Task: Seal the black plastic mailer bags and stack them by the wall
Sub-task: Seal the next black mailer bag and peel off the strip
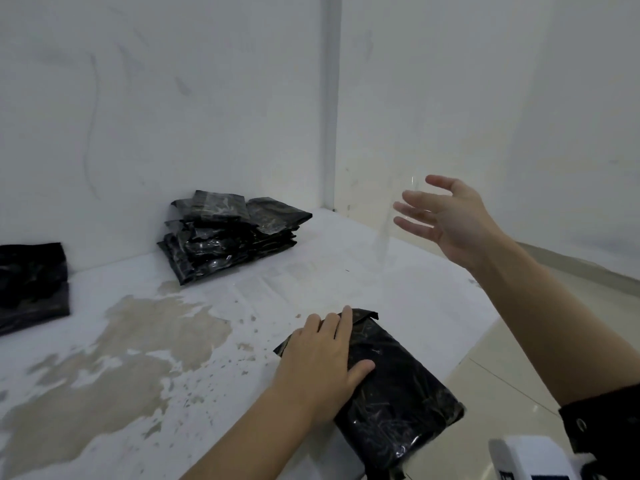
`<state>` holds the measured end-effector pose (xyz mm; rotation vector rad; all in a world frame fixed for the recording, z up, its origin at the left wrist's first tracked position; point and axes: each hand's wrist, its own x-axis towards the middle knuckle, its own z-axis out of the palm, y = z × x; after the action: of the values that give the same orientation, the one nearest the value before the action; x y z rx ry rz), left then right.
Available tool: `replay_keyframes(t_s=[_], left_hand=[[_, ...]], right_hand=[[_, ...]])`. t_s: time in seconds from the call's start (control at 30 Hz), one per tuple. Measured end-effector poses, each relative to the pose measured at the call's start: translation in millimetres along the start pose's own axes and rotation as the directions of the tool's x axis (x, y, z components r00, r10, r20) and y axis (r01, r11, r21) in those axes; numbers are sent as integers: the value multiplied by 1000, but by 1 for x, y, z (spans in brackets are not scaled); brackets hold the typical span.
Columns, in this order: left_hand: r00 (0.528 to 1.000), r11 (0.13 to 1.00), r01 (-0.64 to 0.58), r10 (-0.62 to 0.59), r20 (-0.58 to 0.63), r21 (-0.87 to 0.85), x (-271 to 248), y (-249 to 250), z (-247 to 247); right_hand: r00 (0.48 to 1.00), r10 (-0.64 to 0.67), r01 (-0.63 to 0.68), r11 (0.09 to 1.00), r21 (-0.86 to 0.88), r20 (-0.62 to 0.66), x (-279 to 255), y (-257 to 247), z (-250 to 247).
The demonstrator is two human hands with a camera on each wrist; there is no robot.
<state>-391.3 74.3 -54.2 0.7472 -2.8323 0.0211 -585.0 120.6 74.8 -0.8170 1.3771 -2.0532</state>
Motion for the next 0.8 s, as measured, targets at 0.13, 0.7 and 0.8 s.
replay_keyframes(t_s=[0.13, 0.7, 0.8], left_hand=[[971, 922, 215, -237, -29, -322, -5, 5, -6], [786, -208, 298, -501, 363, -932, -1, -21, -29], [798, -196, 297, -486, 356, -935, -1, -24, -29]], right_hand=[[996, -9, 9, 1000, 0, 88, -14, -4, 15], [963, 35, -23, 999, -45, 267, -46, 0, 51], [959, 38, -20, 998, -66, 283, -48, 1, 54]])
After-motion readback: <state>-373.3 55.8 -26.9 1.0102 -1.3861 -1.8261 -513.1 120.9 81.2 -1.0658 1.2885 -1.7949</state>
